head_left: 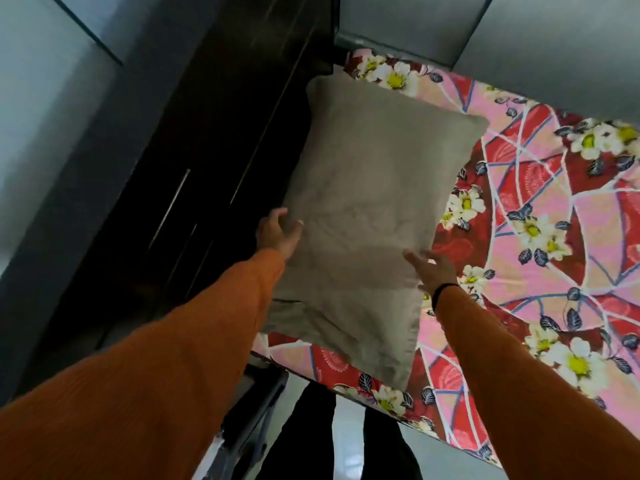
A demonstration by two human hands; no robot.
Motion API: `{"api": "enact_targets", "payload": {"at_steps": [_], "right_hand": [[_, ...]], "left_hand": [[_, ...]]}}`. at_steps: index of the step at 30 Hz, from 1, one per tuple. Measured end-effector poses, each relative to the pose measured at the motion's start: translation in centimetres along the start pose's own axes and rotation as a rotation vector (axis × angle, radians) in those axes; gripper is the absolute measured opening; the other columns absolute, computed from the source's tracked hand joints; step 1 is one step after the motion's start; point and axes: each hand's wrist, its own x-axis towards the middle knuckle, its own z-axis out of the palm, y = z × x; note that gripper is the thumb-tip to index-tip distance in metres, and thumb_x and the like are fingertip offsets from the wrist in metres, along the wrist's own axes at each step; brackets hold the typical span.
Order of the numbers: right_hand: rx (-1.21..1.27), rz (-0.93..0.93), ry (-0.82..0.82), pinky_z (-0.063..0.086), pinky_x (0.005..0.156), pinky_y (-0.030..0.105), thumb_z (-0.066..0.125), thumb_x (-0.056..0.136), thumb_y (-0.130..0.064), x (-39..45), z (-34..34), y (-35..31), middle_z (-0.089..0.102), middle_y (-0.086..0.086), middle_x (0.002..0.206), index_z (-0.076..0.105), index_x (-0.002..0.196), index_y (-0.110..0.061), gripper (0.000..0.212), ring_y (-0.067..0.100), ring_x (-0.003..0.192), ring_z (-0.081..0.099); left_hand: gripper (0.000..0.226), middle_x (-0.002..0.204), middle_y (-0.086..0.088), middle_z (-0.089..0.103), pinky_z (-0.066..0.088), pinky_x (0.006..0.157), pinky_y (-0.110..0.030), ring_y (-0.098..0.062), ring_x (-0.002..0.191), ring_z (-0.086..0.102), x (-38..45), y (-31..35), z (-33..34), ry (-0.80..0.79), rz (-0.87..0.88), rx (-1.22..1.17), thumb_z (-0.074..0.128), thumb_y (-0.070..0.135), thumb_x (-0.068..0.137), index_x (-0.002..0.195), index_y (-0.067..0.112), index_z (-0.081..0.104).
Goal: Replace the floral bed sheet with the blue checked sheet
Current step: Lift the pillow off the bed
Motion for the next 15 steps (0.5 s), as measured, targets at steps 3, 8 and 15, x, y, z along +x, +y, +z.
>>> {"api": "enact_targets", "payload": {"at_steps": [3, 8, 15], "right_hand": [[0.056, 0.085, -0.038, 0.055, 0.091, 0.046, 0.091, 0.059, -0.061, 1.2, 1.1, 0.0, 0.060, 0.001, 0.126, 0.050, 0.141, -0.023, 0.099, 0.021, 0.105, 0.062], [0.206, 0.102, -0.095, 0.060, 0.087, 0.053, 0.100, 0.032, -0.060, 3.8, 2.0, -0.3, 0.075, -0.001, 0.110, 0.063, 0.123, -0.022, 0.105, 0.025, 0.098, 0.073], [0.412, -0.065, -0.123, 0.059, 0.087, 0.054, 0.103, 0.047, -0.027, 0.7, -0.9, -4.6, 0.076, 0.009, 0.110, 0.068, 0.119, -0.009, 0.082, 0.031, 0.100, 0.074]], "left_hand": [[0.090, 0.153, -0.010, 0.045, 0.042, 0.112, -0.040, -0.031, 0.135, 0.049, 2.4, 0.5, 0.0, -0.174, -0.156, -0.084, 0.076, 0.054, 0.082, 0.154, 0.021, 0.034], [0.115, 0.153, -0.006, 0.045, 0.044, 0.111, -0.047, -0.031, 0.133, 0.051, 4.2, 1.5, -1.5, -0.309, -0.249, -0.181, 0.085, 0.062, 0.068, 0.158, 0.021, 0.028], [0.092, 0.125, 0.002, 0.069, 0.053, 0.099, -0.035, -0.015, 0.107, 0.067, 2.3, 6.9, -2.5, -0.386, -0.055, -0.304, 0.092, 0.060, 0.057, 0.135, 0.022, 0.062]]}}
